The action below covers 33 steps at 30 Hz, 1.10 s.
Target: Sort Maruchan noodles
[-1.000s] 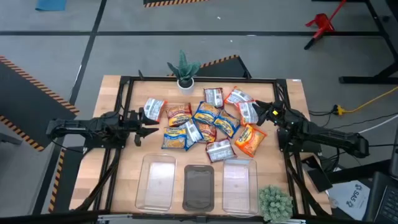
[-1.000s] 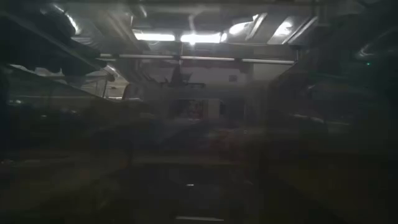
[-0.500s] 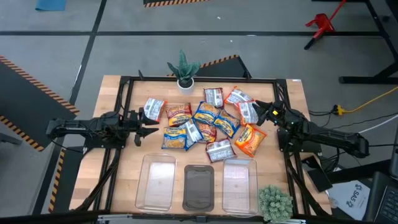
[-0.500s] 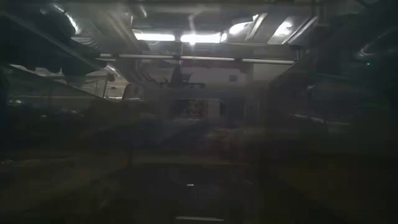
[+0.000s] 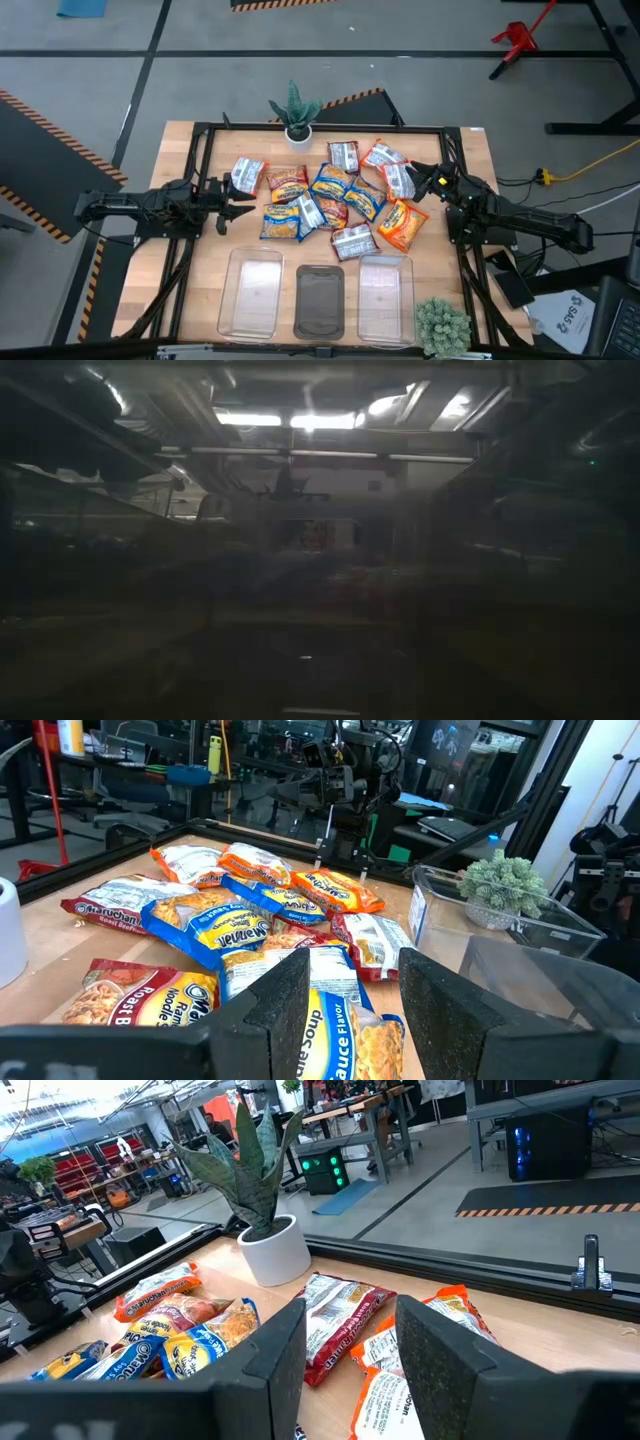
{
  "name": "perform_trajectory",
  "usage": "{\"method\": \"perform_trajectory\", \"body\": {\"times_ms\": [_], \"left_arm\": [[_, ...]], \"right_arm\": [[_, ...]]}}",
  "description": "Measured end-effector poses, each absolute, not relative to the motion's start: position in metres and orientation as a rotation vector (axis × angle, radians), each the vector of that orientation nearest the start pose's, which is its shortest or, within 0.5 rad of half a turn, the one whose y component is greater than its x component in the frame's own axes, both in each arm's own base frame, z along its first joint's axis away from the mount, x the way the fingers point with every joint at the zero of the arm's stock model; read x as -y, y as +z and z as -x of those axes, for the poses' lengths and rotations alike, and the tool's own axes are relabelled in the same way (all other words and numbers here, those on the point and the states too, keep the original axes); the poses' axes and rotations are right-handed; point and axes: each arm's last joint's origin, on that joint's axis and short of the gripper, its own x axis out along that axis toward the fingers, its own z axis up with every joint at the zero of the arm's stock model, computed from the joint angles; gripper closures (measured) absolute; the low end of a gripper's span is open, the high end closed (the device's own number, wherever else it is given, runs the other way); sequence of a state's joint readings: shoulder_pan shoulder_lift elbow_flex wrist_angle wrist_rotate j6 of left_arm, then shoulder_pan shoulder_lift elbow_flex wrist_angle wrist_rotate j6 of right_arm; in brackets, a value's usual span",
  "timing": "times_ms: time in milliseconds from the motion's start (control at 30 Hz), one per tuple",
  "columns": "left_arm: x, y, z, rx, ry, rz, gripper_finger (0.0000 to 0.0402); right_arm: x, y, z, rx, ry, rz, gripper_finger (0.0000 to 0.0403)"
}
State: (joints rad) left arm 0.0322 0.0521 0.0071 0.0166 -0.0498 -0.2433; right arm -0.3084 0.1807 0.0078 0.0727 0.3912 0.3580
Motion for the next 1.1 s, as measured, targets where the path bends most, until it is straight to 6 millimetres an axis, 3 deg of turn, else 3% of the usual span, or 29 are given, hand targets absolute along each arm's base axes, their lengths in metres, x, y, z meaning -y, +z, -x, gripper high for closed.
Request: {"method": "perform_trajectory", "body": {"times_ms": [167,400,667,867,1100], "left_arm": [[-0.005,0.164,-0.100,-0.013,0.112,0.199,0.0253],[-0.009,0.166,-0.100,-0.007,0.227,-0.035,0.0253],[-0.010,0.166,-0.100,-0.023,0.251,-0.189,0.0253],[-0.010,0.182,-0.098,0.178,0.259,0.139,0.0253],[-0.011,0.215,-0.085,0.596,0.213,0.453,0.0253]], "right_arm": [[0.042,0.159,-0.098,0.048,-0.688,-0.385,0.0260],[0.036,0.171,-0.103,0.192,-0.373,-0.760,0.0260],[0.037,0.173,-0.102,0.234,-0.431,-0.761,0.0260],[0.037,0.183,-0.101,0.325,-0.370,-0.748,0.0260],[0.035,0.200,-0.097,0.487,-0.315,-0.635,0.0260]]}}
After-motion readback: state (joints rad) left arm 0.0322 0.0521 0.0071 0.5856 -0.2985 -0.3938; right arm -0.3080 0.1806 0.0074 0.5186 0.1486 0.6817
